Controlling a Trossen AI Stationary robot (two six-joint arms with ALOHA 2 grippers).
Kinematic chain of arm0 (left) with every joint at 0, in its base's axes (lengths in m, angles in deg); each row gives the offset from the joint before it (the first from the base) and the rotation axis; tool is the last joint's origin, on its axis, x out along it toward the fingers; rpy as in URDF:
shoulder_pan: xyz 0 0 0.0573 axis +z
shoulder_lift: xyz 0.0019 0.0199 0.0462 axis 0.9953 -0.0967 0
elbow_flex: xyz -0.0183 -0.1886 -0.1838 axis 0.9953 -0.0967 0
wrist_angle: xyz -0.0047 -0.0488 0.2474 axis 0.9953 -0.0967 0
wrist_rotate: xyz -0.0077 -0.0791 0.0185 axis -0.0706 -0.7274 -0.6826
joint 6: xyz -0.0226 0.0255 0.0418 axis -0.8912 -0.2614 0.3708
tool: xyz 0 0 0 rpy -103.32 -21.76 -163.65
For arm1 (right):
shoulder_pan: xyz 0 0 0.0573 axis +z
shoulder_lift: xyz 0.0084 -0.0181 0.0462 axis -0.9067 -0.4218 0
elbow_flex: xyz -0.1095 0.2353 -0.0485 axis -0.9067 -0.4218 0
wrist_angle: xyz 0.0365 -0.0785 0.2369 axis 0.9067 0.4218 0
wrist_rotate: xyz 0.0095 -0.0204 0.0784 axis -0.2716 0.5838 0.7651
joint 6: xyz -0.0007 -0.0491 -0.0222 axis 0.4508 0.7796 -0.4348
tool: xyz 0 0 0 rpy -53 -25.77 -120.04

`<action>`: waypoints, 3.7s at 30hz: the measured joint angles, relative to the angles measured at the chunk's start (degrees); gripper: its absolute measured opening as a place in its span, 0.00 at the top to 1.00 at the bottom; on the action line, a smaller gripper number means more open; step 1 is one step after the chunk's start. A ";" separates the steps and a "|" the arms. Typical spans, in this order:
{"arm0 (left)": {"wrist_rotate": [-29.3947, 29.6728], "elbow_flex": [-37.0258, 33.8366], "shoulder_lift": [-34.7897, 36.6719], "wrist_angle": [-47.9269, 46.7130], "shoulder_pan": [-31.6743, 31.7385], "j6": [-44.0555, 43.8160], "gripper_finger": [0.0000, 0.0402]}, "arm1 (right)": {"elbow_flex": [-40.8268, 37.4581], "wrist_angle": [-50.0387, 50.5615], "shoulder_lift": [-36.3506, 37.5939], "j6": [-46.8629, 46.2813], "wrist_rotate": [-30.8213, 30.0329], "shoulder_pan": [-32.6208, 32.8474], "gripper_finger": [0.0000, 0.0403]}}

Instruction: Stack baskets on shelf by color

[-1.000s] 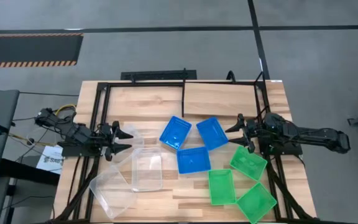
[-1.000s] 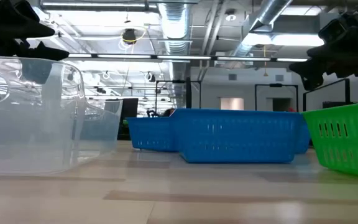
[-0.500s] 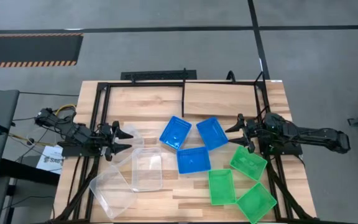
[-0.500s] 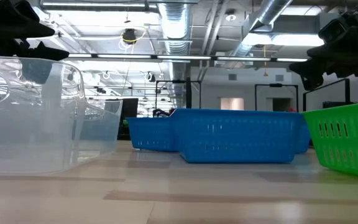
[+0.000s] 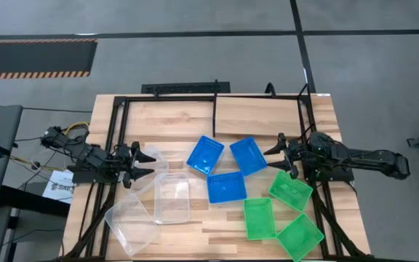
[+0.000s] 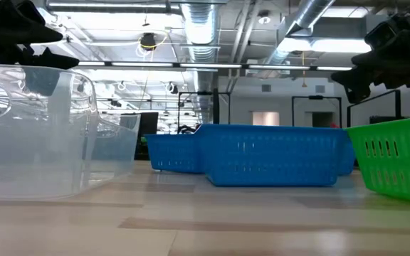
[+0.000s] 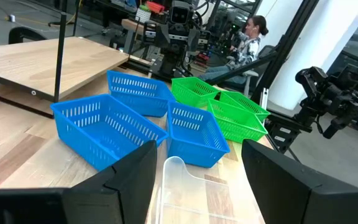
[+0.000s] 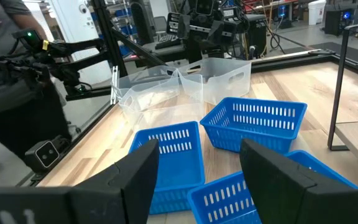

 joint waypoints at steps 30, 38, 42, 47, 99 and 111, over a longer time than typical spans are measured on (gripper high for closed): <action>-1.27 0.01 0.00 -0.01 -0.01 -11.00 0.44 | 0.02 -0.01 0.02 0.00 0.00 0.00 0.38; 3.03 -0.10 0.00 0.89 -0.01 -22.58 0.44 | 0.00 -0.01 0.01 0.00 0.00 0.02 0.38; 13.79 -0.32 0.00 2.77 -0.01 -30.03 0.44 | 0.00 -0.03 0.02 0.00 -0.02 0.00 0.38; 23.92 -0.32 0.00 2.92 -0.01 -33.43 0.44 | 0.00 -0.01 0.01 -0.53 -0.04 0.04 0.38; 31.34 0.01 0.00 38.10 0.21 -21.75 0.44 | 12.52 -9.26 -5.02 -52.18 -10.51 0.02 0.38; 32.45 1.98 0.02 40.87 0.23 -16.09 0.44 | 43.09 37.05 -30.35 -38.22 -10.80 -0.10 0.38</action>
